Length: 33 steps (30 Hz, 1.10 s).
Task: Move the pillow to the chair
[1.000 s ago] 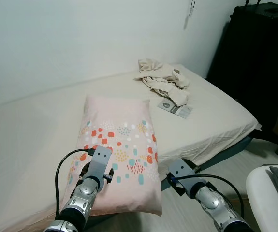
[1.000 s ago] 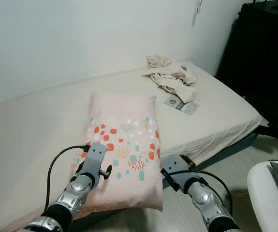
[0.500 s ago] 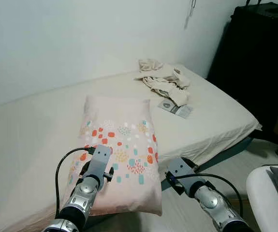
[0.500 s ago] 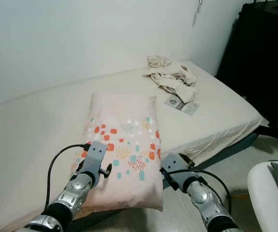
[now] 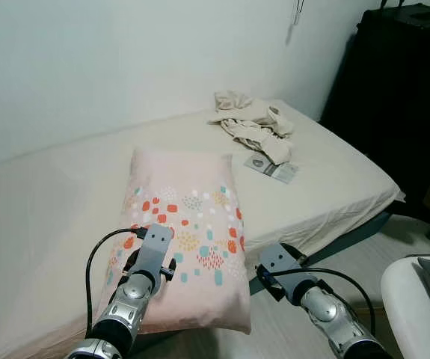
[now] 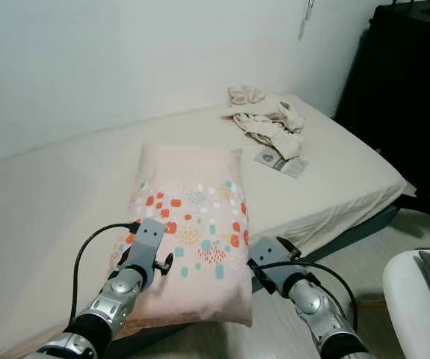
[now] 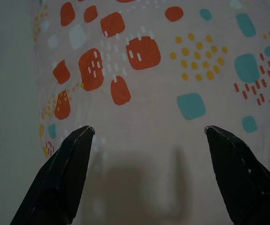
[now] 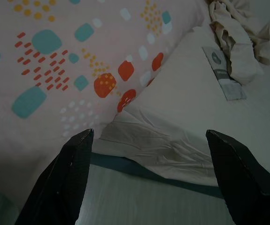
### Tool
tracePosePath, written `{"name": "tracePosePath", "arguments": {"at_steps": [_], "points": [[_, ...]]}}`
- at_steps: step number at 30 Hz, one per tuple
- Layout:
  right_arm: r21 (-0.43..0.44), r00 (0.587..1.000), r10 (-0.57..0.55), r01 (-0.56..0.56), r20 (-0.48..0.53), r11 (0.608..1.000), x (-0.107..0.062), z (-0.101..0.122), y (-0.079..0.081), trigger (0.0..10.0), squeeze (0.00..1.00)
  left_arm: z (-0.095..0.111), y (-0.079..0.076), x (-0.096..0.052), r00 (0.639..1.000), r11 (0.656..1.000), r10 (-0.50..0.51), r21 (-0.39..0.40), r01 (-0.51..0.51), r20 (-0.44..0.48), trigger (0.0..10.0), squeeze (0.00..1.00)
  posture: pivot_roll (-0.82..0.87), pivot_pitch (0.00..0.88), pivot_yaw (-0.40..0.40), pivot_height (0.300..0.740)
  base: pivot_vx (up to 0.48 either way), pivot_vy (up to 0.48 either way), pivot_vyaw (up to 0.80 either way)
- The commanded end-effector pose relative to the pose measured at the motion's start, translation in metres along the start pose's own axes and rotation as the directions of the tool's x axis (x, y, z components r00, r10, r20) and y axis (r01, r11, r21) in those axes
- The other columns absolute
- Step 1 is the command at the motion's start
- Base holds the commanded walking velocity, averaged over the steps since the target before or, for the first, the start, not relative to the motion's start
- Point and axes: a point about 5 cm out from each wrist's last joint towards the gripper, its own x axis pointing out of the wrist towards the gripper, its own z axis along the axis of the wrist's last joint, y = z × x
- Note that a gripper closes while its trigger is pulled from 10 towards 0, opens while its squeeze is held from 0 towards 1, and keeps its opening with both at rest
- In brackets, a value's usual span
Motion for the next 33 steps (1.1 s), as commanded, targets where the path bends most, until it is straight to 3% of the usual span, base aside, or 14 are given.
{"name": "tracePosePath", "arguments": {"at_steps": [1,33], "points": [[0.016,1.000,-0.004,0.004,-0.008,1.000,0.0005,-0.0010,0.0015,10.0,0.00,-0.0034,0.0013,-0.0004,1.000,1.000,0.001,0.005,-0.001,-0.019,10.0,0.00,-0.12,0.071,0.014,0.740,0.000,0.000,0.00],[0.012,1.000,-0.001,0.001,-0.011,1.000,-0.0017,-0.0034,0.0016,10.0,0.00,-0.0050,-0.0014,-0.0010,1.000,1.000,-0.003,0.000,0.003,-0.020,10.0,0.00,-0.12,0.064,0.004,0.740,0.000,0.000,0.00]]}}
